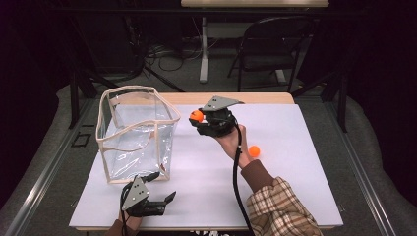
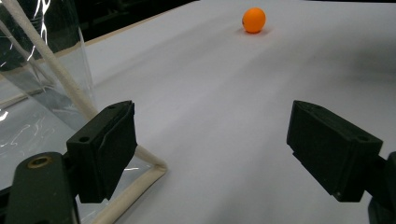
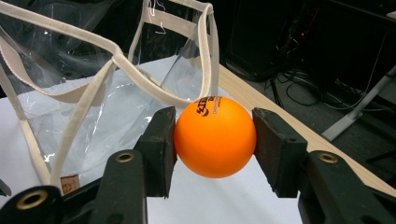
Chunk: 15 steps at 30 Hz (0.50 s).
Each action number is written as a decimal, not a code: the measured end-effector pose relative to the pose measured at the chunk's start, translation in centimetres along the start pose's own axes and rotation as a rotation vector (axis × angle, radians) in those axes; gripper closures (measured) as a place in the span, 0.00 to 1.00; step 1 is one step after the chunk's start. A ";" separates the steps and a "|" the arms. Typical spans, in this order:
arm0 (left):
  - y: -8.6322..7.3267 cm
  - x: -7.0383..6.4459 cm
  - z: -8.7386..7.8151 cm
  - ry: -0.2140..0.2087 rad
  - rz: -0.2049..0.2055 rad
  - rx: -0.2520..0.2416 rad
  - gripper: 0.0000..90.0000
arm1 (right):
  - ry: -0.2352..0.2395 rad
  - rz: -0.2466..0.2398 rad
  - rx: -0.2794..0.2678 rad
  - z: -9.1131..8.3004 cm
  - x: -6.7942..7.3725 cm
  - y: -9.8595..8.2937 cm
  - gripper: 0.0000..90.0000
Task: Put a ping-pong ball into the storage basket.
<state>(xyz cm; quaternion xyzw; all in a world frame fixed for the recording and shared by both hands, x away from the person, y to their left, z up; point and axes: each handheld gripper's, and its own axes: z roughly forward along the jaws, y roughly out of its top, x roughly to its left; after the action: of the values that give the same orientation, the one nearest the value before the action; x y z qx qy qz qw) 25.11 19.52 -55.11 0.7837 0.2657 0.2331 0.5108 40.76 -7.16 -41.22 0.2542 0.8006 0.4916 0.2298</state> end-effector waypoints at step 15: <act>0.0 0.1 0.0 0.003 -0.006 -0.002 0.18 | 0.003 -0.033 -0.016 0.9 0.3 2.6 0.57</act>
<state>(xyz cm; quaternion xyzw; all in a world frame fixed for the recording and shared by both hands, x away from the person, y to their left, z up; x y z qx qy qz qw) 25.13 19.60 -55.10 0.7820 0.2685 0.2331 0.5119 41.58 -5.38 -39.32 0.2384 0.8010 0.4945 0.2386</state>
